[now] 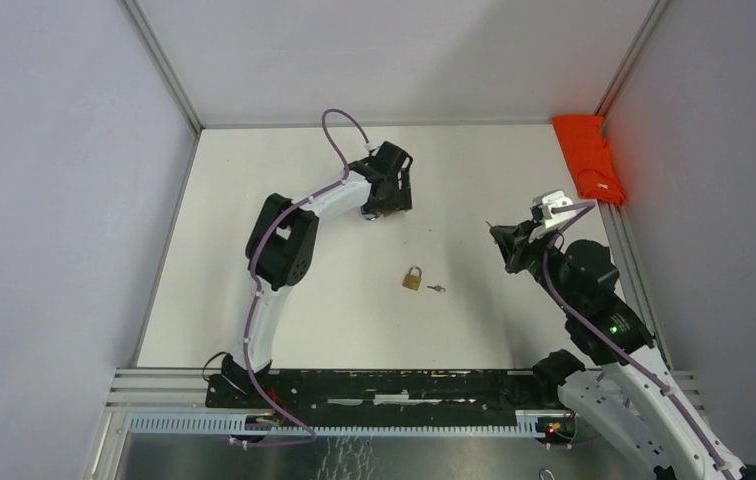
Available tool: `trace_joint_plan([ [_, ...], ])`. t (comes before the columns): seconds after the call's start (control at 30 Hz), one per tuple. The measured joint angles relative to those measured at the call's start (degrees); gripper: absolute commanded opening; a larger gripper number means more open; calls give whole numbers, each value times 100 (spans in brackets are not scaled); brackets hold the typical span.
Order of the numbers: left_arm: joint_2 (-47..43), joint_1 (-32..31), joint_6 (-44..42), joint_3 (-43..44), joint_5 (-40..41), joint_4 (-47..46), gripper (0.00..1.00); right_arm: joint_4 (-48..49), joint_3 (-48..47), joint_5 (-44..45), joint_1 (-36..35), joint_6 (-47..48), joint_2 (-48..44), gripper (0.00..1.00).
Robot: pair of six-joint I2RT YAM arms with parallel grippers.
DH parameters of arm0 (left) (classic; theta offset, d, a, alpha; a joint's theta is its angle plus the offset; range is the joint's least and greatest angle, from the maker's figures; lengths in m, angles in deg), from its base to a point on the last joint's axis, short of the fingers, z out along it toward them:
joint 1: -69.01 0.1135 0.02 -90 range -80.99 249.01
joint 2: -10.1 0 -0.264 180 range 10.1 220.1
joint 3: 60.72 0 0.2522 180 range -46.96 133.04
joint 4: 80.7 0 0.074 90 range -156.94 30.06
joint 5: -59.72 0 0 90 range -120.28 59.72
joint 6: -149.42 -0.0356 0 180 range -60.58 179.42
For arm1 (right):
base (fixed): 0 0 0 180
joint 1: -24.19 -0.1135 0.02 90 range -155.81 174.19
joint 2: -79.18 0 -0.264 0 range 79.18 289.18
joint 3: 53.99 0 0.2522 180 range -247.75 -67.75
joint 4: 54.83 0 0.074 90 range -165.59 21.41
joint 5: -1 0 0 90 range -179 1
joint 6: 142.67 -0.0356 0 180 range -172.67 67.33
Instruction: Unlock with the key
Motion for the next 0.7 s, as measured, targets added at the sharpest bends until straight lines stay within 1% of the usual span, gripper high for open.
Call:
trace_joint_plan([
  [0.13, 136, -42, 31, 186, 262, 72, 81, 13, 15, -4, 0, 59, -107, 0],
  [0.37, 199, -85, 83, 234, 651, 107, 78, 94, 177, -87, 0, 120, -256, 0],
  [0.6, 210, -101, 79, 199, 839, 87, 79, 118, 214, -269, 0, 201, -321, 0],
  [0.63, 210, -109, 79, 179, 881, 70, 77, 133, 223, -295, 0, 201, -330, 0],
  [0.67, 208, -114, 76, 155, 927, 48, 72, 144, 232, -326, 0, 201, -330, 0],
  [0.7, 199, -120, 70, 127, 946, 20, 64, 153, 236, -337, 0, 201, -330, 0],
])
